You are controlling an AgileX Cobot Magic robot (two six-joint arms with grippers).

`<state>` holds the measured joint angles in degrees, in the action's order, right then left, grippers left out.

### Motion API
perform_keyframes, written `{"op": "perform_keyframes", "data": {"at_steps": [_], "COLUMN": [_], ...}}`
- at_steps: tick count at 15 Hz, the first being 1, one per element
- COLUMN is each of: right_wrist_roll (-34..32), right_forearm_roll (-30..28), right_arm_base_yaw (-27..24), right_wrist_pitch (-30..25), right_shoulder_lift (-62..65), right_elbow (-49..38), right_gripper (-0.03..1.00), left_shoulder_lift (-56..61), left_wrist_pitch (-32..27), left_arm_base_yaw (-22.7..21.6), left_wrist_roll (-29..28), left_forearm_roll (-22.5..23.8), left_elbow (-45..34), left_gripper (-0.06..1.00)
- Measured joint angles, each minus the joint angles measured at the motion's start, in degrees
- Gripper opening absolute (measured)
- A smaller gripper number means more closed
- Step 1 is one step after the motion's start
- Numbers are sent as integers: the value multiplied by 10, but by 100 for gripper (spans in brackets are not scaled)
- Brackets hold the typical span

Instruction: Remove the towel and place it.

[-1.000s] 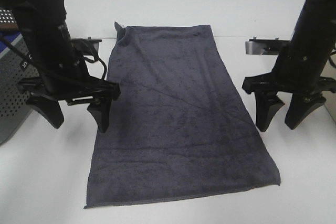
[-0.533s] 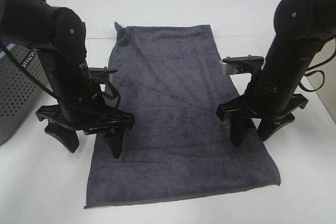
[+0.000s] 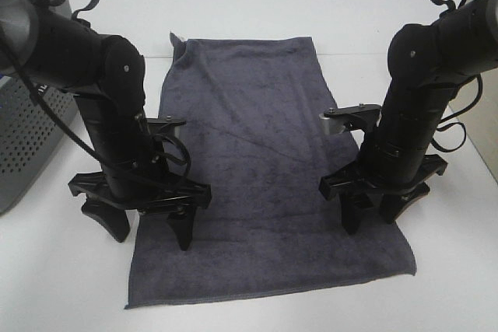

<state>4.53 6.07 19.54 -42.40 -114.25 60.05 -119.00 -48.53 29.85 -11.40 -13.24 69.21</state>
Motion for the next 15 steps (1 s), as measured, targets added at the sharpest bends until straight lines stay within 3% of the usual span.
{"op": "perform_keyframes", "data": {"at_steps": [3,6,15], "right_wrist_roll": [-2,-7,-26], "right_forearm_roll": [0,-5,-9], "right_arm_base_yaw": [0,0,0], "right_wrist_pitch": [-10,-11,-45], "right_shoulder_lift": [-5,-6,-10], "right_elbow": [3,4,6], "right_gripper": [61,53,15], "left_shoulder_lift": [-7,-14,-19], "left_wrist_pitch": [-22,-58,-74], "left_arm_base_yaw": [2,2,2], "left_wrist_roll": [0,-2,-7], "left_forearm_roll": [2,10,13], "left_elbow": [4,5,5], "left_gripper": [79,69,17]}}
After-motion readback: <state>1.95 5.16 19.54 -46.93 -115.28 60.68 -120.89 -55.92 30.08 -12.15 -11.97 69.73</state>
